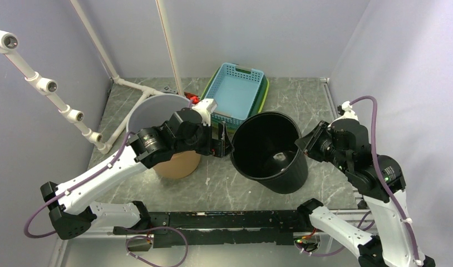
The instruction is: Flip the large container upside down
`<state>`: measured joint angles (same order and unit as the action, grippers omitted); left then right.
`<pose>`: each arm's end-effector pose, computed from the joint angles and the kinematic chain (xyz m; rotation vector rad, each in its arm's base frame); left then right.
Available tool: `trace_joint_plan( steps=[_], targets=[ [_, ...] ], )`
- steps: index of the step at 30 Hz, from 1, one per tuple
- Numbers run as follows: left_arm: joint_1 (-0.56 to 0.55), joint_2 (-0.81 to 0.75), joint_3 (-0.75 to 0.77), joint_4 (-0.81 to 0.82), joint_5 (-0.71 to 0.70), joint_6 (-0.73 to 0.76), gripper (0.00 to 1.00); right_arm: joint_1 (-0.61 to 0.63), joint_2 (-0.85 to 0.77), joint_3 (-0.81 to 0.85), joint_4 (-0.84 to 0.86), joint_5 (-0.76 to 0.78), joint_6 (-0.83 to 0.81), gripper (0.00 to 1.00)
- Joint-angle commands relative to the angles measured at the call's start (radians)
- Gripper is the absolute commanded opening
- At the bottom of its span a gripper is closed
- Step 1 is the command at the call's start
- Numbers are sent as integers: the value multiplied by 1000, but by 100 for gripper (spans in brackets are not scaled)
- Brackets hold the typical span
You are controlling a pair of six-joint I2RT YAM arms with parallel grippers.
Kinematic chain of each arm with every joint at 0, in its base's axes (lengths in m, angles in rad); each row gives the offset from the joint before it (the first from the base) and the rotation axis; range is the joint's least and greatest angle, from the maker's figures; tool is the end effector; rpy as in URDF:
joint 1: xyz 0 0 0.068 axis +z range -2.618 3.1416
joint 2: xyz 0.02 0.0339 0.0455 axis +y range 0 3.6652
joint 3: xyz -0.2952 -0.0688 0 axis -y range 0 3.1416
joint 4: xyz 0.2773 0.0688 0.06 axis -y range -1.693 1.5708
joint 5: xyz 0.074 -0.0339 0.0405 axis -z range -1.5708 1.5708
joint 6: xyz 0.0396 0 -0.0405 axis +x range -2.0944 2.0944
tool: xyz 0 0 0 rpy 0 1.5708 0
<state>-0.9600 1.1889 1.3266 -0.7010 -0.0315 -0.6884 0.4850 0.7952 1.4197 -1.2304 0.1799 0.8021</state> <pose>0.1573 -0.2225 0.4243 0.2893 2.2632 -0.8986 0.0883 0.0385 0.4708 0.4528 2.1698 0.5360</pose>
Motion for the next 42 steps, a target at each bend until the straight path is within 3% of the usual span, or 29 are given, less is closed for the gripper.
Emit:
trace_joint_plan(
  steps=[1, 8, 18, 25, 30, 37, 42],
  targets=[
    [-6, -22, 76, -10, -21, 39, 94, 2, 32, 136, -34, 157, -107, 0],
    [-6, -44, 212, -174, -164, 53, 94, 3, 78, 241, -85, 291, -219, 0],
    [-6, -95, 268, -345, -382, 68, 94, 4, 223, 219, -173, 282, -291, 0],
    [-3, -36, 343, -484, -494, 64, 94, 12, 288, 285, -218, 301, -326, 0],
    [52, -5, 365, -512, -497, 79, 94, 104, 332, 275, -265, 399, -267, 0],
    [269, -21, 355, -498, -369, 146, 94, 261, 417, 260, -270, 482, -200, 0],
    [303, -37, 335, -504, -364, 153, 94, 314, 485, 258, -270, 515, -207, 0]
  ],
)
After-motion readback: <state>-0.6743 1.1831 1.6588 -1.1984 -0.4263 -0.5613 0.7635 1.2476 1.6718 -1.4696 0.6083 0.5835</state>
